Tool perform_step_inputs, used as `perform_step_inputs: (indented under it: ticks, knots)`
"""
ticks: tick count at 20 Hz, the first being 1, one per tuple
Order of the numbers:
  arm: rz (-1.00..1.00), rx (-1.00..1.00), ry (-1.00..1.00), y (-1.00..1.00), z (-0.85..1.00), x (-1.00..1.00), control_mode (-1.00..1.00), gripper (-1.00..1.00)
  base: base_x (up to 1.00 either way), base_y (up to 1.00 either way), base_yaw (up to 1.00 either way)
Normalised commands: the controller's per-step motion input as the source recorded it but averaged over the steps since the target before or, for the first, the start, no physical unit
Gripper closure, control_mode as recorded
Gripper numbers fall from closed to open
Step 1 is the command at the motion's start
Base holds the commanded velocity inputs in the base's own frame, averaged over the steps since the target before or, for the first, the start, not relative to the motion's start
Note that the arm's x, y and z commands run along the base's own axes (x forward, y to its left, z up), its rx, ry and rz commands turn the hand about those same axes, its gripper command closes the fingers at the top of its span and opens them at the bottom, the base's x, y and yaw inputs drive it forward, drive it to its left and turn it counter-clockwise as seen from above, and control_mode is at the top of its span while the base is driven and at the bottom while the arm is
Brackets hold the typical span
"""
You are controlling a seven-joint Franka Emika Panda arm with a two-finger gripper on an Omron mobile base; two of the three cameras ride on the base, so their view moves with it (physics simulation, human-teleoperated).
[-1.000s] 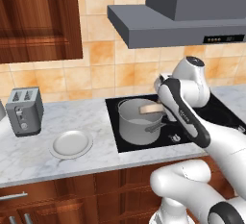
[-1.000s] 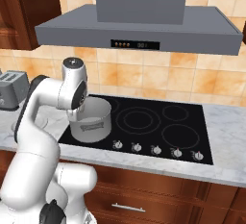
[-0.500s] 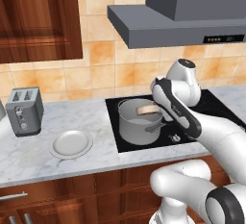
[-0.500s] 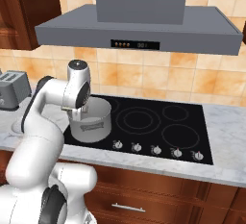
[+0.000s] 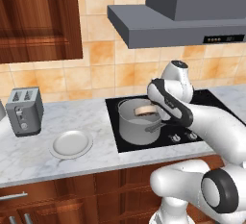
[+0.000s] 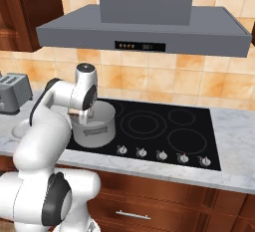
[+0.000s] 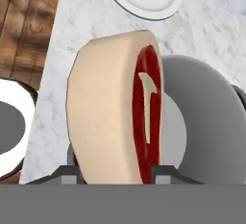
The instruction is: Retrieve the frozen meat and place it in the pot on a burner. Then turn the burner on.
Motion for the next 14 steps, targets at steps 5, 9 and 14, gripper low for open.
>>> perform_step_inputs:
  ticks: [5,9,14]
  knots:
    - [0.00,-0.01,0.04,0.00,-0.18,0.29,-1.00,1.00,0.00,0.00,0.00]
    - [0.00,-0.03,0.00,0.00,-0.28,0.29,-1.00,1.00,0.00,0.00,0.00]
    - [0.00,-0.03,0.00,0.00,-0.29,0.23,-1.00,1.00,0.00,0.00,0.00]
